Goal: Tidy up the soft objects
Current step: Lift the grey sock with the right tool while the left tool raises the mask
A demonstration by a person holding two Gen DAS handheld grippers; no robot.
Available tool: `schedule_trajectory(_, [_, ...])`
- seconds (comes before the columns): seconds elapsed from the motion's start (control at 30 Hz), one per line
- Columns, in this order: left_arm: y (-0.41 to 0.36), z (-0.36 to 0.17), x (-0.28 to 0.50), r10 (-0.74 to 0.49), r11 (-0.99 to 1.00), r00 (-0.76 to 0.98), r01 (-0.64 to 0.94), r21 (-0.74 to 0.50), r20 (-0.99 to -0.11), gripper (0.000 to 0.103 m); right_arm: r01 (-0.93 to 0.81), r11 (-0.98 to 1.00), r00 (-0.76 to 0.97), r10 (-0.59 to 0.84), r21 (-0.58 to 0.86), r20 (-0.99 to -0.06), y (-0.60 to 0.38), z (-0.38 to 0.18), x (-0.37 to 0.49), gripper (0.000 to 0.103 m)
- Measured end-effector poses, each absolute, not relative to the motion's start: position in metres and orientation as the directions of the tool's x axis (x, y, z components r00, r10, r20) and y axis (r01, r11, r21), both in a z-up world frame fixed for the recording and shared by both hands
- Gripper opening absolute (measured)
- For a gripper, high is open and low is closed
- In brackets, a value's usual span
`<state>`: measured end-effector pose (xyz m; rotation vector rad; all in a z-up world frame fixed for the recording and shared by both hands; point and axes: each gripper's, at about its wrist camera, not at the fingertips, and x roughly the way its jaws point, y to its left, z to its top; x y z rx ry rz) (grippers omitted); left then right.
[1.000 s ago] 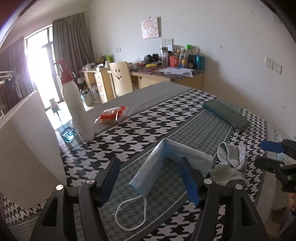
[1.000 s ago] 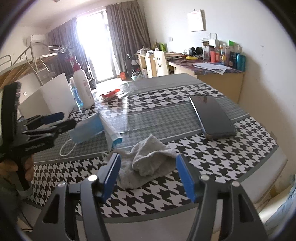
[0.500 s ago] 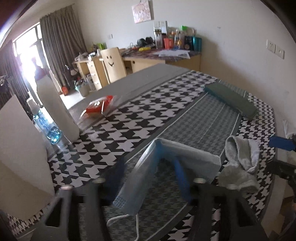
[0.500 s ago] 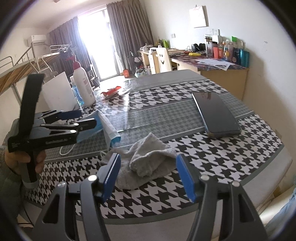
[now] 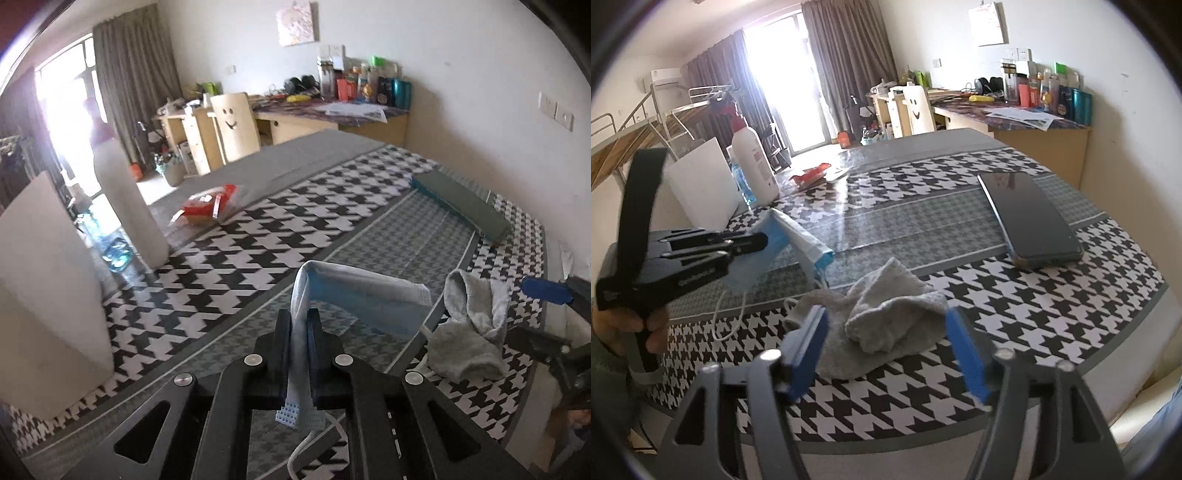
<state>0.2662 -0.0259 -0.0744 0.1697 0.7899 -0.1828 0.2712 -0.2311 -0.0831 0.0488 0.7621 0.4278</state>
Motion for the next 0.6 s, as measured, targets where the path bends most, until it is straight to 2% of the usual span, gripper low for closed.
schedule_trajectory(0.03, [-0.023,-0.072,0.263,-0.095,0.973,0.697,0.215,0.08,-0.711,0.009,-0.356,0.914,0.647,0.391,0.193,-0.655,-0.23,-0.083,0.271,0.081])
schedule_trajectory(0.3, [0.004,-0.044,0.234,-0.037,0.992,0.768,0.105,0.07,-0.639,0.009,-0.363,0.912,0.627,0.391,0.191,-0.673,-0.218,-0.09,0.276,0.082])
schedule_trajectory(0.6, [0.023,-0.043,0.21,-0.02,0.999,0.771,0.045,0.023,-0.636,0.009,-0.369,0.923,0.631,0.332,0.106,-0.701,-0.201,-0.094,0.276,0.082])
